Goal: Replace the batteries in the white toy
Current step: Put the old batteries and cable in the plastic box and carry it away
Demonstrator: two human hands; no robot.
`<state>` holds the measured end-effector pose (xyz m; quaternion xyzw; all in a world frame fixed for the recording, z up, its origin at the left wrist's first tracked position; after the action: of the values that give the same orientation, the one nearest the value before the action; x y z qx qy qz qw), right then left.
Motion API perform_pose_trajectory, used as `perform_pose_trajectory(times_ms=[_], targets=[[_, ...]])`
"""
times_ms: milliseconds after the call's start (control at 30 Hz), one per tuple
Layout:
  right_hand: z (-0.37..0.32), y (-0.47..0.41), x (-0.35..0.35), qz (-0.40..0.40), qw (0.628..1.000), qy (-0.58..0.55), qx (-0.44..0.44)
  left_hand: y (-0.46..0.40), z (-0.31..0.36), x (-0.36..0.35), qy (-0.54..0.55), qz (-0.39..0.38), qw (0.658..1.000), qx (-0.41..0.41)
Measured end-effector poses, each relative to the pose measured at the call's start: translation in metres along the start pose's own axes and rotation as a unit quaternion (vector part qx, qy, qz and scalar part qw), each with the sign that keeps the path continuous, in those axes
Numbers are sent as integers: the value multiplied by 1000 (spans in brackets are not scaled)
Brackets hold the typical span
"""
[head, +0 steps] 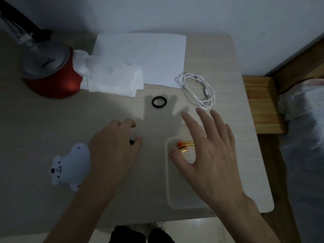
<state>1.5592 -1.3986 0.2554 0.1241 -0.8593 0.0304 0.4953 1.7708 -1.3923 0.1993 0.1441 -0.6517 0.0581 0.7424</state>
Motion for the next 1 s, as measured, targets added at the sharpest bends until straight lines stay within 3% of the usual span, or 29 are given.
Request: perform_pose_trajectory(times_ms=[233, 400, 633, 867, 1000], targets=[[30, -28, 19, 8, 1000, 6, 2, -32, 36, 7, 86, 65, 991, -80], [58, -73, 23, 20, 998, -58, 21, -71, 59, -7, 166, 145, 971, -98], [91, -128, 13, 7, 992, -121, 38, -93, 69, -46, 141, 107, 982, -61], [104, -169, -14, -21, 998, -63, -14, -95, 69, -48, 151, 129, 979, -37], [104, -176, -28, 9, 1000, -28, -2, -94, 69, -48, 154, 140, 977, -47]])
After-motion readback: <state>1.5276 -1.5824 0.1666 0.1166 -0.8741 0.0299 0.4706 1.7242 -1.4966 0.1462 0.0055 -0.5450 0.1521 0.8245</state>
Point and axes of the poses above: each hand's wrist, its own y-axis away from the middle knuckle, its own x-axis out of the back of the hand, z = x × y, the point moved 1 cm from there along -y, towards the middle knuckle, and after that the axes turned 12 degrees about -y, right-handed, at the moved point
